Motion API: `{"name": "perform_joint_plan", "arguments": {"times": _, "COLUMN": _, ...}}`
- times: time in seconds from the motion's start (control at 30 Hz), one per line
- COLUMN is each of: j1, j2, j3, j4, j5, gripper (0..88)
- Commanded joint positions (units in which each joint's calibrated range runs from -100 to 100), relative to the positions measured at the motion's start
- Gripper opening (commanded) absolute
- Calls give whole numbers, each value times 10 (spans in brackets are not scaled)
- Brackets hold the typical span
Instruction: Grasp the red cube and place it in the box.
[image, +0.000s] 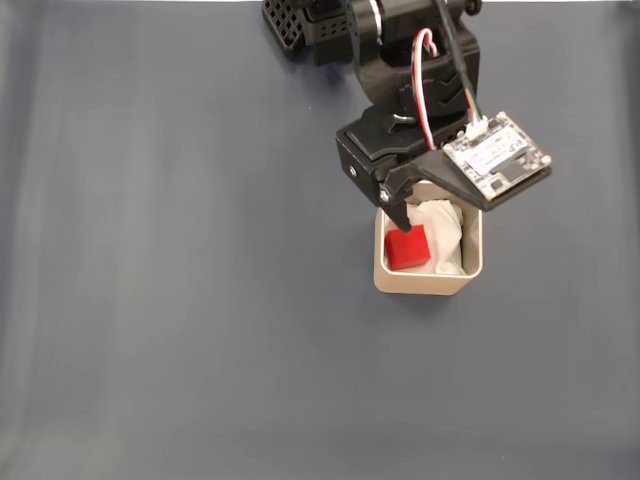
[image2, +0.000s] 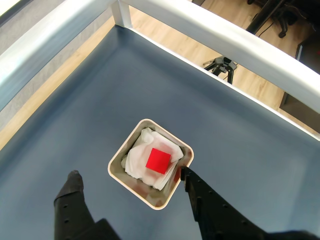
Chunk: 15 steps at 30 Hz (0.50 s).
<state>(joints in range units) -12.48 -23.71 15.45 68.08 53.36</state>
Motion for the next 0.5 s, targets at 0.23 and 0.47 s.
{"name": "perform_joint_plan", "arguments": {"times": 0.23, "j1": 4, "j2": -9, "j3": -23, "j4": -3, "j5": -5, "gripper": 437}}
{"name": "perform_joint_plan", "arguments": {"times": 0.47, "j1": 6, "j2": -13, "j3": -18, "j4": -12, "j5": -6, "gripper": 392}}
